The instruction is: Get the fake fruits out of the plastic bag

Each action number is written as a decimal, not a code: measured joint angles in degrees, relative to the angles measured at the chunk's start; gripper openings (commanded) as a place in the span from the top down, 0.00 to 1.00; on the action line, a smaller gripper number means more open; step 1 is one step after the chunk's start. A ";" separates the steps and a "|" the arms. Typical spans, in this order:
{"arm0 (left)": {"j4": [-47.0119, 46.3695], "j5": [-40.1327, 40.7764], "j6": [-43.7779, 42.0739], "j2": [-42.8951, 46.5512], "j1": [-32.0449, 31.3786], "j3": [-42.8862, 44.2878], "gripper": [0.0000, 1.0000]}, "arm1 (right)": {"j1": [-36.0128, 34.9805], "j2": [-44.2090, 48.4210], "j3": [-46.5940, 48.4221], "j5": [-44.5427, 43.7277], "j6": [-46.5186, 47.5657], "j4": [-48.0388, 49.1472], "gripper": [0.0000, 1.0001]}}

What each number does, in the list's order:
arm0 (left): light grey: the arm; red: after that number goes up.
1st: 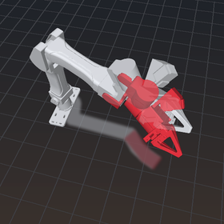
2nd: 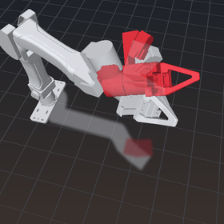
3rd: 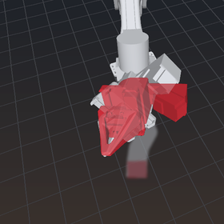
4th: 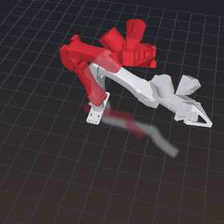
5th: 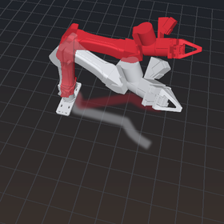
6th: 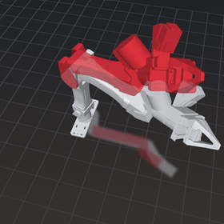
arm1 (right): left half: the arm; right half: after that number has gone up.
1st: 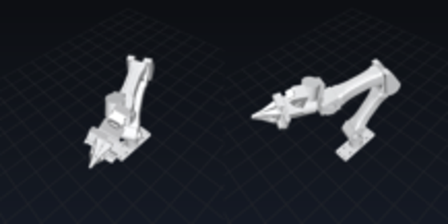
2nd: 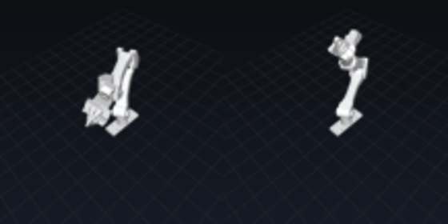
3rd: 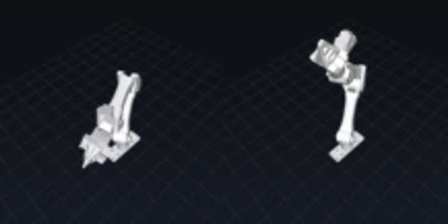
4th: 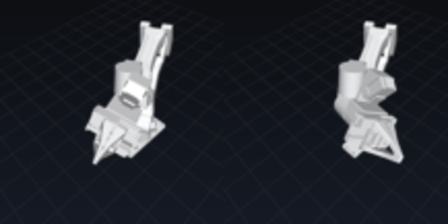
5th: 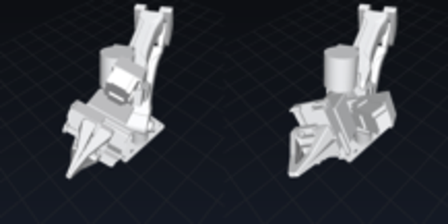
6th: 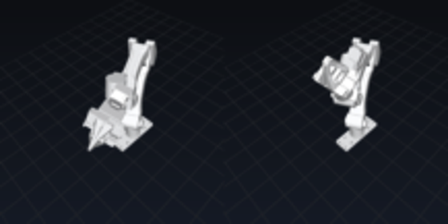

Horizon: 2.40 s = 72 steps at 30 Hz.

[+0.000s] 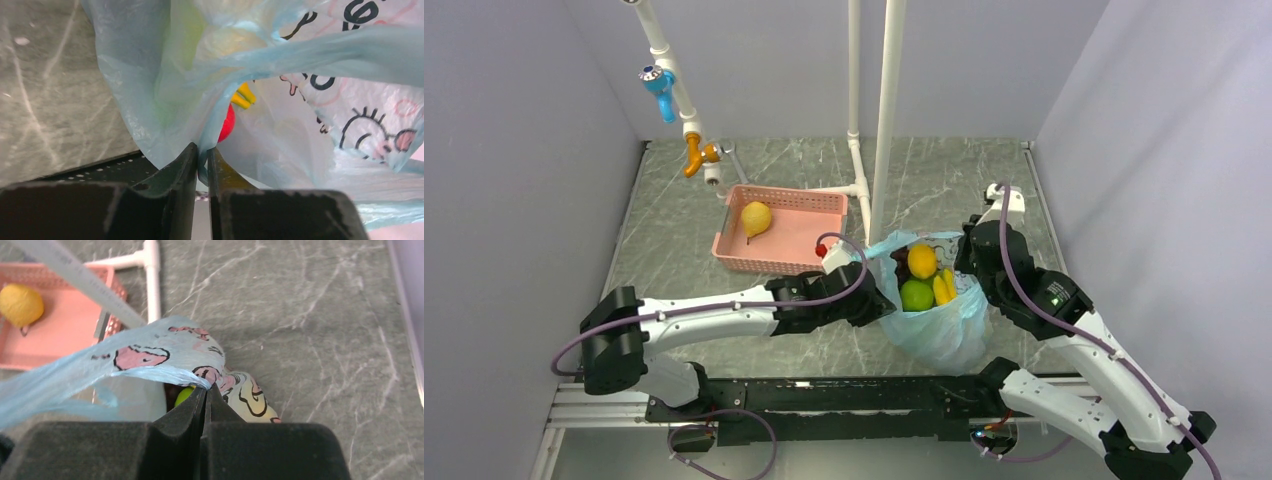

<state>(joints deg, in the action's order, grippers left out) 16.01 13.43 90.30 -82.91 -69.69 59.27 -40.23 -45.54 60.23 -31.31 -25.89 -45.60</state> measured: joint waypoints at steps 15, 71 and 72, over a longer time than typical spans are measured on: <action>-0.26 2.60 -23.71 7.45 3.58 -0.70 1.00 | 2.03 -6.71 8.35 -18.43 -2.10 -1.55 1.00; -9.35 -16.06 -61.59 0.70 1.73 16.09 0.24 | 4.15 -12.35 18.40 4.24 3.69 -14.01 0.00; -9.86 -15.89 -61.59 0.90 1.73 15.98 0.24 | 4.15 -12.76 17.92 3.76 2.54 -14.82 0.00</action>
<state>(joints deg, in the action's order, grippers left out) 6.15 -2.46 28.71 -82.02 -67.96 75.24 -36.07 -58.30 78.15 -27.55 -23.35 -60.42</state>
